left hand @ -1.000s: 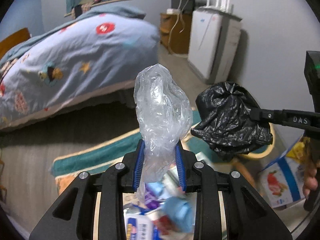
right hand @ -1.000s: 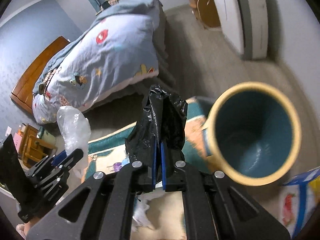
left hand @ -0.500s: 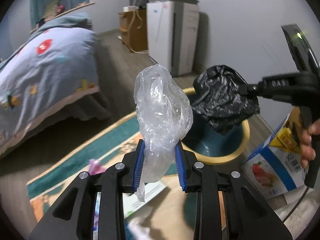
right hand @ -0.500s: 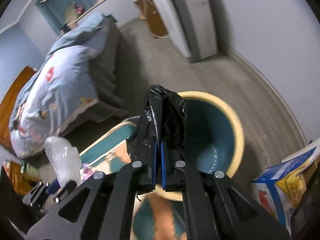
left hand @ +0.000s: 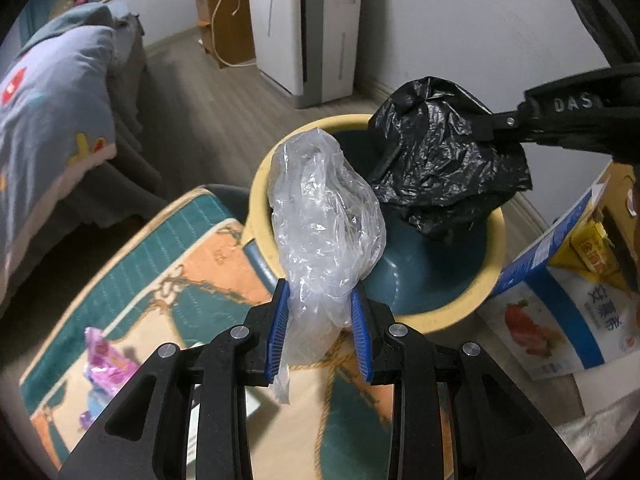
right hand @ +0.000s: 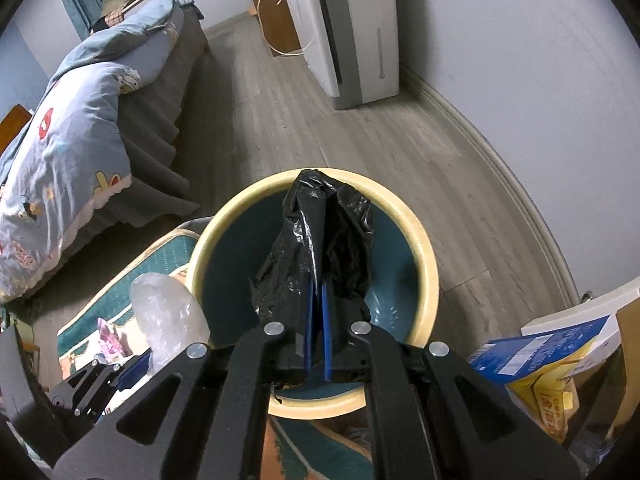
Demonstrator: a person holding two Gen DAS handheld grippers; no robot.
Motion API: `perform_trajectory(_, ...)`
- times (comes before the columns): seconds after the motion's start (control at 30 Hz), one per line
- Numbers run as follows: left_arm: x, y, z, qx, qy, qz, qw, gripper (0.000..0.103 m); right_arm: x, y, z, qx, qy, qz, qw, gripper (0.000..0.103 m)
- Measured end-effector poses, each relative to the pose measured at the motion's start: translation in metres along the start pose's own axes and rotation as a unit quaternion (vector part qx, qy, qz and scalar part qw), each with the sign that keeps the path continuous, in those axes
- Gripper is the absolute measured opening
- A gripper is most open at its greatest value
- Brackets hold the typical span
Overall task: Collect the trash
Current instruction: 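Carry both bags over the wastebasket and open both tools to drop them, then move both tools back over the stool toward the remaining trash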
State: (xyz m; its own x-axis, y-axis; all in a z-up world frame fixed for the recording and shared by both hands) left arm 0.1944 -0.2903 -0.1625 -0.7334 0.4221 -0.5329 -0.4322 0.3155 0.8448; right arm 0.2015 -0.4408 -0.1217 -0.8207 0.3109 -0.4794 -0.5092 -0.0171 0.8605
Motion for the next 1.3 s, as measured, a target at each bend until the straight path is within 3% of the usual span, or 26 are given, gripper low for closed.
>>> perform_trajectory(0.17,-0.013,-0.001,-0.005,0.015,0.016,-0.015,0.9996,0.031,-0.002,0.006,-0.008,0.0,-0.007,-0.016,1.0,0.003)
perform_trajectory(0.3,-0.025,0.01,-0.01,0.026,0.018,-0.051,0.9982,0.036,-0.009,0.014,-0.012,-0.003,-0.013,-0.041,0.999,0.003)
perform_trajectory(0.37,-0.028,0.013,-0.013,0.024,0.015,-0.061,0.9977,0.041,-0.012,0.018,-0.014,-0.003,-0.016,-0.051,0.999,0.003)
perform_trajectory(0.43,-0.028,0.014,-0.014,0.019,0.012,-0.066,0.9975,0.058,-0.014,0.02,-0.015,-0.003,-0.019,-0.06,0.998,0.004)
perform_trajectory(0.57,-0.026,0.013,-0.009,0.001,0.015,-0.068,0.9976,0.077,-0.014,0.02,-0.014,-0.003,-0.019,-0.058,0.998,0.006)
perform_trajectory(0.63,-0.027,0.015,-0.005,-0.002,0.02,-0.07,0.9973,0.079,-0.015,0.02,-0.012,-0.002,-0.02,-0.057,0.998,0.012)
perform_trajectory(0.73,-0.028,0.017,0.0,-0.004,0.03,-0.072,0.997,0.085,-0.016,0.021,-0.01,-0.003,-0.019,-0.06,0.998,0.031)
perform_trajectory(0.9,-0.026,0.026,0.004,-0.014,0.027,-0.076,0.9967,0.09,-0.018,0.028,-0.002,-0.004,-0.013,-0.07,0.997,0.083)
perform_trajectory(1.07,-0.02,0.049,0.011,-0.026,0.026,-0.089,0.9954,0.091,-0.019,0.042,0.012,-0.01,-0.002,-0.087,0.996,0.096)
perform_trajectory(1.3,-0.004,0.099,0.039,-0.041,0.046,-0.114,0.9915,0.092,-0.009,0.058,0.035,-0.022,0.012,-0.094,0.995,0.097)
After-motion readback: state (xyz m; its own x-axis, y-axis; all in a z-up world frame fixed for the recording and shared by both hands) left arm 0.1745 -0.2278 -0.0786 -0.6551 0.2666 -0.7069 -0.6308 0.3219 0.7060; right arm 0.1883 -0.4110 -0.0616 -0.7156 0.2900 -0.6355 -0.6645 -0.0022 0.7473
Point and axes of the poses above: each gripper's, at about its wrist camera, not at the fingertips, and y roughly against the way its jaws point, z to its left, x to its underside, the point moved 8 cm from there along -y, roughly the way its jaws point, and after that the axes turned 3 degrees about y, right-handed, at the moved point
